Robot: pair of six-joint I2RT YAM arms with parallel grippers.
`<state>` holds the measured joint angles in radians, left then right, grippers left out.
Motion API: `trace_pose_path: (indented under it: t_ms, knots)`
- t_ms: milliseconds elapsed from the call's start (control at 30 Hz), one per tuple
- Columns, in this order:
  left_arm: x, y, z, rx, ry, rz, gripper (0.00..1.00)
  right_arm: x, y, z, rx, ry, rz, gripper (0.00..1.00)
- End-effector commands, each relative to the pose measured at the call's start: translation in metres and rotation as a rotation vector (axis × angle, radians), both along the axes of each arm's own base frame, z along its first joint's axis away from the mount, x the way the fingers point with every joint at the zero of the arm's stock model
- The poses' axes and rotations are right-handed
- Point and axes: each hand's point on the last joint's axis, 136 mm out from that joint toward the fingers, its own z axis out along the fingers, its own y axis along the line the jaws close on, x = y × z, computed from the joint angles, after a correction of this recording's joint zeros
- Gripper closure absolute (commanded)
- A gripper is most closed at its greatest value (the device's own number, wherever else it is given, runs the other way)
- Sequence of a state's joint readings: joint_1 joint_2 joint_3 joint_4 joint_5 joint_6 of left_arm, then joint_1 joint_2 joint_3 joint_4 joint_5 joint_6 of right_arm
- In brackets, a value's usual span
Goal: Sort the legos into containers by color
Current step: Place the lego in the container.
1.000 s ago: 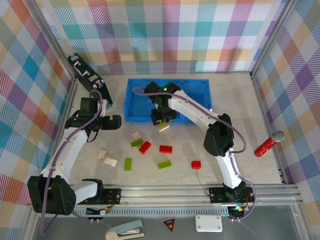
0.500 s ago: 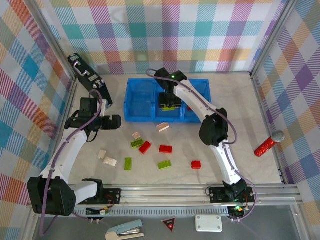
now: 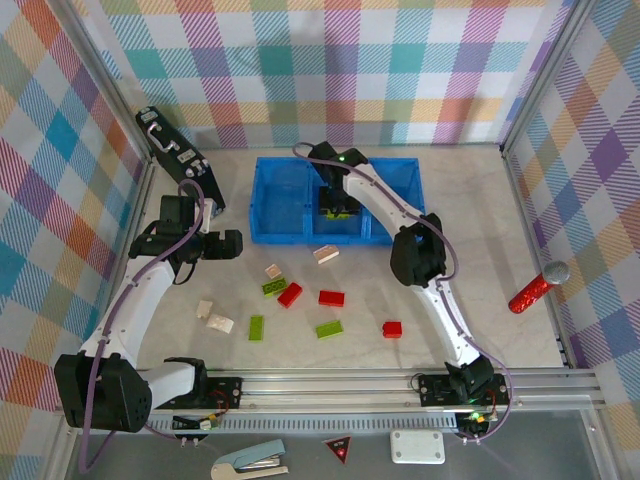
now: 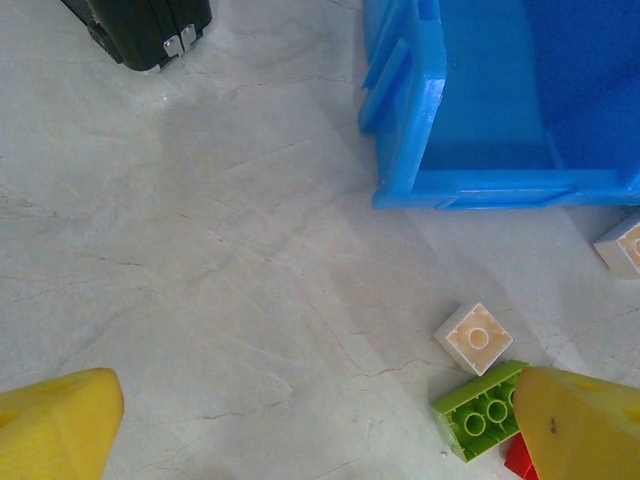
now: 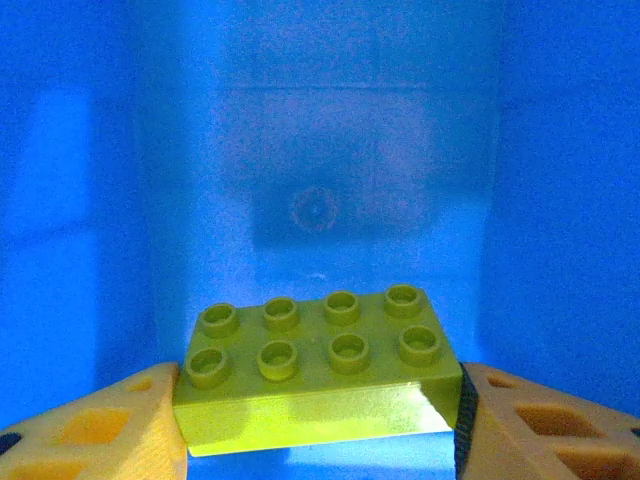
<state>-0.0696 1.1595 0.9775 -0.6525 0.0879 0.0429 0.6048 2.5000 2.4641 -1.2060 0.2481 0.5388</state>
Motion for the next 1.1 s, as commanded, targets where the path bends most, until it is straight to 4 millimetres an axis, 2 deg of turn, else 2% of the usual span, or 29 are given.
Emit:
trace_pose_path:
  t_ms: [0,300,600,1067]
  knots:
    - [-0.003,0.001,0.0,-0.002,-0.004,-0.005,0.0,0.017,0.0,0.004,0.0,-0.066,-0.019,0.42]
    - [-0.002,0.001,0.0,0.0,-0.003,-0.003,0.0,0.021,-0.001,-0.014,-0.005,-0.048,-0.039,0.4]
    - [-0.002,0.0,-0.001,-0.003,0.0,-0.007,0.0,0.021,-0.001,-0.017,-0.006,-0.043,-0.04,0.34]
    - [-0.002,0.0,0.0,-0.006,-0.002,-0.008,0.0,0.018,-0.002,0.03,0.024,-0.104,-0.024,0.27]
